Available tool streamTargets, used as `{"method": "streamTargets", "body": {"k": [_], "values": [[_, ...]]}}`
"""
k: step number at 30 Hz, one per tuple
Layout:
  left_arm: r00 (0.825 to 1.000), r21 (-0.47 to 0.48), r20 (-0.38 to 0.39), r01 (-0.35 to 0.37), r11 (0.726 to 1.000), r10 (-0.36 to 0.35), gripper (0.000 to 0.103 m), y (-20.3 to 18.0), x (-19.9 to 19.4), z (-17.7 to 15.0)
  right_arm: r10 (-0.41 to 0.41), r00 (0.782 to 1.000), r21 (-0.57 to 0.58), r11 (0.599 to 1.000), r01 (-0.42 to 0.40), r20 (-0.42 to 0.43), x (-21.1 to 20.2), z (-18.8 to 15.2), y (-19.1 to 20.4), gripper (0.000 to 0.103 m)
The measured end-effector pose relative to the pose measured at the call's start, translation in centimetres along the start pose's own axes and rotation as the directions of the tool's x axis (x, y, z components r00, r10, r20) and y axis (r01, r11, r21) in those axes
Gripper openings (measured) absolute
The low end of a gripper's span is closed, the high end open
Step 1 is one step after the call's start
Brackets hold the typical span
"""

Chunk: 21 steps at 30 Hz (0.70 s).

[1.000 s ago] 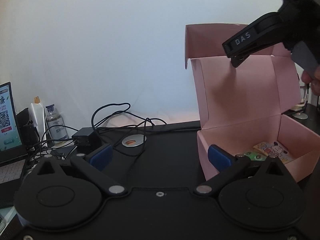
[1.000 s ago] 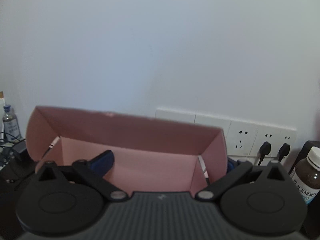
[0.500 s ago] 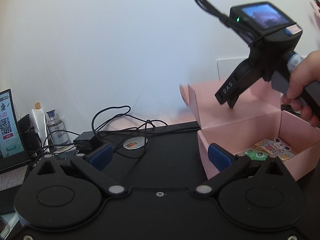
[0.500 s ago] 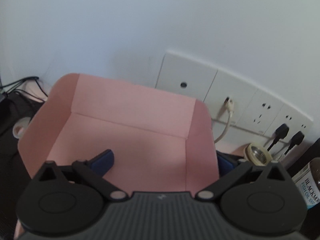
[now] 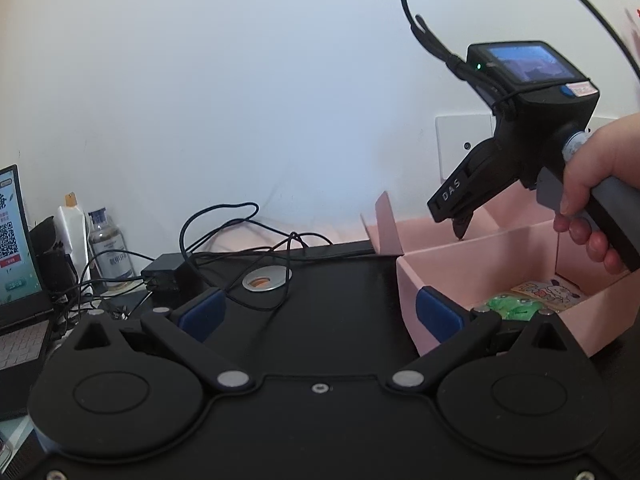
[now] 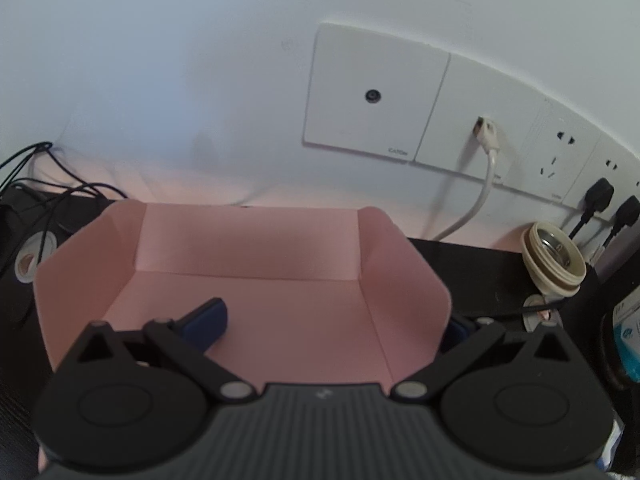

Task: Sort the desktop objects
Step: 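Withdraw the right gripper from the open pink box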

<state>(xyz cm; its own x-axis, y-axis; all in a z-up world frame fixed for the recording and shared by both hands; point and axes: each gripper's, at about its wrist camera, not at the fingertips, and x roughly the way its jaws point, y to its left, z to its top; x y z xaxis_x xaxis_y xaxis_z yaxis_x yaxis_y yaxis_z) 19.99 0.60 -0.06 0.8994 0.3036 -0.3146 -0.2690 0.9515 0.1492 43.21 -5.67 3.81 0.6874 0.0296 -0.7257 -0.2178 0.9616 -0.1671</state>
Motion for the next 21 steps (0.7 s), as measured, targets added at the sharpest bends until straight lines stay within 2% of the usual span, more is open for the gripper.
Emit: {"method": "streamTargets", "body": {"k": [9, 14, 21], "values": [[1.000, -0.027, 0.003, -0.017, 0.999, 0.017, 0.103, 0.5, 0.1, 0.0, -0.025, 0.999, 0.081, 0.996, 0.022, 0.035, -1.4, -1.9, -0.8, 0.102], [1.000, -0.038, 0.026, -0.014, 0.999, 0.015, 0.103, 0.6, -0.2, 0.2, -0.063, 0.997, 0.173, 0.984, 0.052, 0.055, 0.1, -2.5, -3.2, 0.102], [0.999, -0.044, 0.042, -0.025, 0.999, 0.026, 0.103, 0.8, -0.4, 0.6, -0.055, 0.991, 0.180, 0.983, 0.032, 0.125, -1.5, -2.7, -3.8, 0.102]]}}
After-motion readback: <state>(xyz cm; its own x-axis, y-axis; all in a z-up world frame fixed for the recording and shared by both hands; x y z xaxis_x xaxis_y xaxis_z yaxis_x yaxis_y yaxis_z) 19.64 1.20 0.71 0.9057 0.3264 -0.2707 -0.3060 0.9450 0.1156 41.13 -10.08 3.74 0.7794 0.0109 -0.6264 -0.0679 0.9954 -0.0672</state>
